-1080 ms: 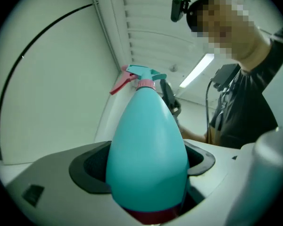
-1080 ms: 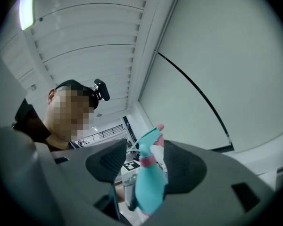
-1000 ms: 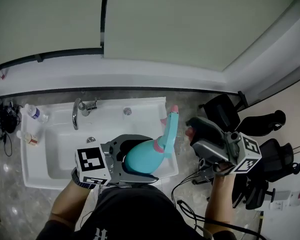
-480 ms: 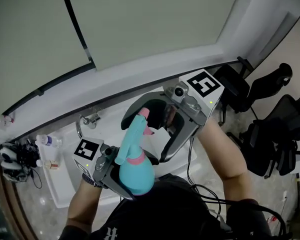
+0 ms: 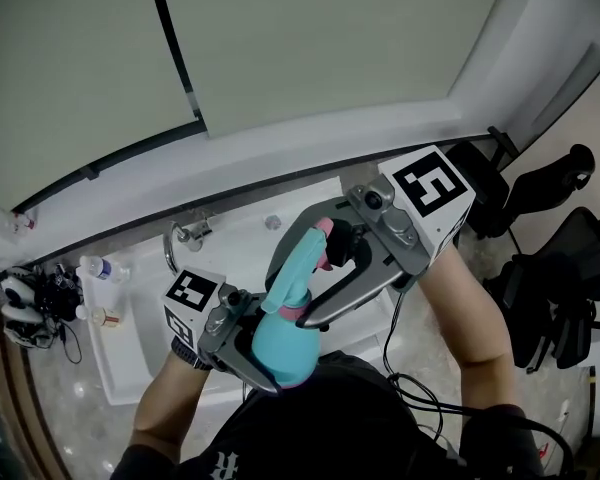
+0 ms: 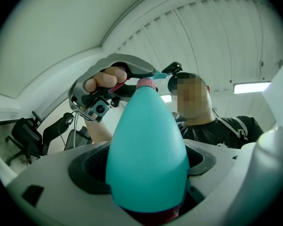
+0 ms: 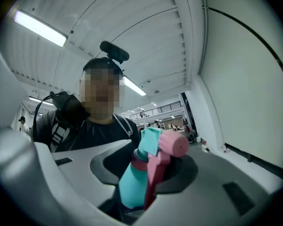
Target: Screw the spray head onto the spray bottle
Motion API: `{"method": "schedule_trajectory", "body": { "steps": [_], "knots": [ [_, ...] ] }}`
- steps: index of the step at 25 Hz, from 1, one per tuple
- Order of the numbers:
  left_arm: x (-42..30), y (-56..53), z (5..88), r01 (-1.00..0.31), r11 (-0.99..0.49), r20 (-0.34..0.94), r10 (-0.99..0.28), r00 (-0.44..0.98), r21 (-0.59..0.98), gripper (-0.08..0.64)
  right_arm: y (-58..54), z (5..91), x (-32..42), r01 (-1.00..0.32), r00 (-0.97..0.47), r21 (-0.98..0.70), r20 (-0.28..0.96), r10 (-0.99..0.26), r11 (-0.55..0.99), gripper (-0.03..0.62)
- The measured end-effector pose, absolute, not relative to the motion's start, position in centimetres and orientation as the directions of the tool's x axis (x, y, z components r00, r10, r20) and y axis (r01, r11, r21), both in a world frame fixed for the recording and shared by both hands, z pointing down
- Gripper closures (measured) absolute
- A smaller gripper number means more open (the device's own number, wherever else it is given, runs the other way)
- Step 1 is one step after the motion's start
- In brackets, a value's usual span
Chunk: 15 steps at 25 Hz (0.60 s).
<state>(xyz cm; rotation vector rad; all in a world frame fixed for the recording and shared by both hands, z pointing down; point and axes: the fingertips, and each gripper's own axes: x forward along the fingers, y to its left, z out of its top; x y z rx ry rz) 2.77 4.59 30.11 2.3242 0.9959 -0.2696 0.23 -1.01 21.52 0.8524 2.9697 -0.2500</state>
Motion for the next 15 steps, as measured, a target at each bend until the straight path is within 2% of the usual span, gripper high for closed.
{"method": "schedule_trajectory", "body": {
  "steps": [6,11,15],
  "knots": [
    [2.6,5.6,30.1,0.722,-0.550,-0.367,0.624,0.689,0.421,0.129,0.5,21.6,0.3,0.557,-0.829,-0.122,-0.016,0.559,0.822,0.445],
    [1.9,6.1,29.4,0.744,-0.554,-0.392,0.633,0.668,0.374,0.129,1.5,20.5,-0.4,0.522,-0.853,-0.075,-0.049,0.520,0.850,0.449],
    [1.6,8.5,29.4,0.820,-0.456,-0.408,0.714,0.570,0.347,0.129,4.2,20.6,0.0,0.635,-0.773,-0.022,-0.020,0.635,0.772,0.451]
  ]
}}
